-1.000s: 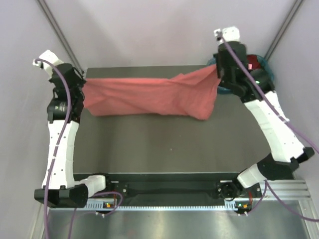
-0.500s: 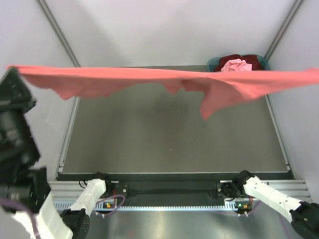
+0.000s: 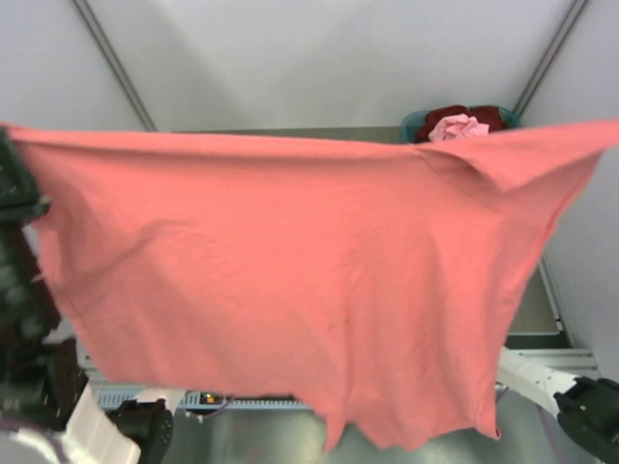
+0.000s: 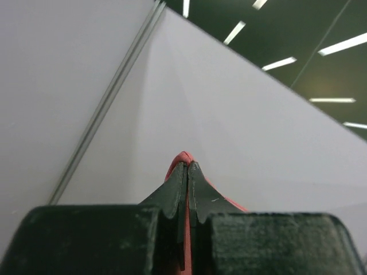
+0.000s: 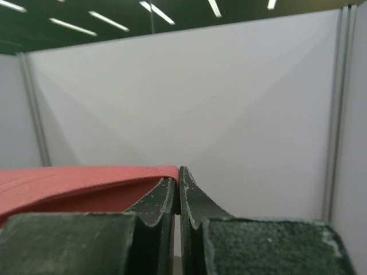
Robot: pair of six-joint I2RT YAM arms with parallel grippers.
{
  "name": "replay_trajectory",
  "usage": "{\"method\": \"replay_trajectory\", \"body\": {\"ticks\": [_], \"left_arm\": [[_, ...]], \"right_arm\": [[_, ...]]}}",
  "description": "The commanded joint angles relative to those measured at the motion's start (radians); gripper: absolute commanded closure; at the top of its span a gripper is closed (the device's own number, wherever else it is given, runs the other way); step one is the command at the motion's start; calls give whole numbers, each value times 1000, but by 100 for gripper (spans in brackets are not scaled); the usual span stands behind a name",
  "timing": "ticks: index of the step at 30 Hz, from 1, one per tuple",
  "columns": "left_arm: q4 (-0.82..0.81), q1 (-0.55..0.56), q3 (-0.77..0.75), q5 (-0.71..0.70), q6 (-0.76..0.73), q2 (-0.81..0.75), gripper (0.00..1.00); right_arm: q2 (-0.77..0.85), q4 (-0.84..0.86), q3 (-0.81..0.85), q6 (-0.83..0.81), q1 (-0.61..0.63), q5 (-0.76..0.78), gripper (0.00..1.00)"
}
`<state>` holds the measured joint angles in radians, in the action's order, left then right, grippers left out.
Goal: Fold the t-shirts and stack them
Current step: Flatten the tshirt out, then fold the tshirt
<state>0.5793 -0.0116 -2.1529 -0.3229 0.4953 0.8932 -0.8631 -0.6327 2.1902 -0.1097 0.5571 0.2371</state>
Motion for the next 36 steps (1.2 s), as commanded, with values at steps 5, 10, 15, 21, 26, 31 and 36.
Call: {"method": "replay_trajectory", "body": {"ticks": [5, 10, 15, 21, 26, 31, 36], "left_arm": [[-114, -4, 418, 28, -127, 200, 100], [-343, -5, 657, -110, -190, 366, 100], [-564, -47, 792, -110, -195, 562, 100], [-669, -77, 639, -51, -182, 918, 100], [-792, -129, 555, 37, -146, 1085, 100], [-845, -183, 493, 197, -95, 1204, 100], [-789, -214, 449, 275, -60, 1254, 100]], "right_arm": [[-257, 228, -292, -220, -14, 238, 100], [-494, 410, -368, -223, -111, 143, 100], [-730, 575, -385, -160, -194, 41, 100], [-995, 720, -363, -104, -229, -74, 100], [-1189, 732, -186, -97, -247, -123, 100], [-1327, 749, -90, -73, -286, -154, 100], [-1312, 777, -179, -76, -307, -199, 100]]}}
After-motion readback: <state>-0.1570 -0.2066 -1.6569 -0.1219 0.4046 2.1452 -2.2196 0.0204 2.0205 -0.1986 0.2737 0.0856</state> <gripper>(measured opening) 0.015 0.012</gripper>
